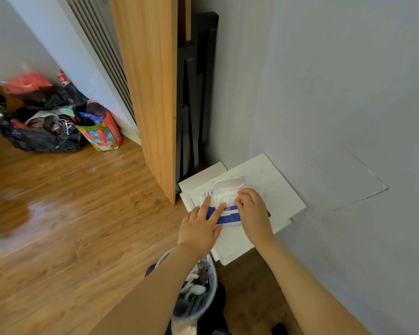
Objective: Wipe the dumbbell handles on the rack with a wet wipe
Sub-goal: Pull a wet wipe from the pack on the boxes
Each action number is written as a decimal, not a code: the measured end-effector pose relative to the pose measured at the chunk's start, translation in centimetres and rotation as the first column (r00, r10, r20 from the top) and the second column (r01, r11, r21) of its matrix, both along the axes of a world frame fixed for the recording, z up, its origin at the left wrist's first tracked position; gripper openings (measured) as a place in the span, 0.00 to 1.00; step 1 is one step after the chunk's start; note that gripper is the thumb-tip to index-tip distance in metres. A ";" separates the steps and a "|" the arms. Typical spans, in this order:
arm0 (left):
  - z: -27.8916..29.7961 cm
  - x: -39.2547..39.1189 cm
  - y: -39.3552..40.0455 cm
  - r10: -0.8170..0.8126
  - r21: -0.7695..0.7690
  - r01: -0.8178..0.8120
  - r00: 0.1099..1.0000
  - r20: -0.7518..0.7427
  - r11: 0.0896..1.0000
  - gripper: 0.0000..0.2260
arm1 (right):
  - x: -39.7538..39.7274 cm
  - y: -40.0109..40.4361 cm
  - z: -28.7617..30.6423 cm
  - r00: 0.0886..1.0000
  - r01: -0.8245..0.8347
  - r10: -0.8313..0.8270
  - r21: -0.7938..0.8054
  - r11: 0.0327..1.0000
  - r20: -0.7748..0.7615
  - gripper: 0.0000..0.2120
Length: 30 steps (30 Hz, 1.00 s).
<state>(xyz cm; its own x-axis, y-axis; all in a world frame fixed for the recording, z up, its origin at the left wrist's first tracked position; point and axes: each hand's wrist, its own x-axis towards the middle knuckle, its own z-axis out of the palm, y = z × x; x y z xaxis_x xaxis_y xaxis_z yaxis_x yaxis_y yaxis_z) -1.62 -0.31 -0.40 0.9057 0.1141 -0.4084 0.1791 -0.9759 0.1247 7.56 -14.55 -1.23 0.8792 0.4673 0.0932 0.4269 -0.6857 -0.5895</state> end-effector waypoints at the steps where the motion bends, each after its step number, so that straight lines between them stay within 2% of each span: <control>1: 0.0 0.0 0.0 0.004 -0.007 -0.004 1.000 -0.004 1.000 0.26 | -0.2 0.0 0.3 0.998 0.038 -0.036 0.036 0.999 -0.049 0.20; 5: 0.3 0.2 -0.1 0.016 -0.020 -0.017 1.000 -0.019 1.000 0.26 | -0.8 0.0 1.1 0.976 0.176 -0.153 0.147 0.973 -0.153 0.17; 7: 0.4 0.3 -0.2 0.029 -0.033 -0.030 0.999 -0.020 0.999 0.25 | -0.6 0.2 1.8 0.972 0.217 -0.194 0.191 0.957 -0.132 0.15; 12: 0.3 0.4 -0.1 0.106 -0.175 -0.105 0.994 -0.002 0.979 0.24 | -0.1 0.2 1.7 0.995 0.028 -0.036 0.095 0.995 0.089 0.16; 16: 0.2 0.3 0.2 0.135 -0.251 -0.131 0.991 -0.004 0.959 0.23 | -0.1 -0.4 0.6 0.981 -0.019 0.022 -0.017 1.000 0.192 0.23; 25: -0.5 0.2 0.2 0.138 -0.268 -0.126 0.990 0.027 0.955 0.23 | -0.1 0.3 0.0 0.994 0.106 -0.104 0.079 0.991 -0.032 0.09; 30: -0.6 0.1 0.2 0.140 -0.259 -0.126 0.990 0.035 0.957 0.23 | 0.1 1.2 0.2 0.973 0.209 -0.201 0.067 0.976 -0.115 0.13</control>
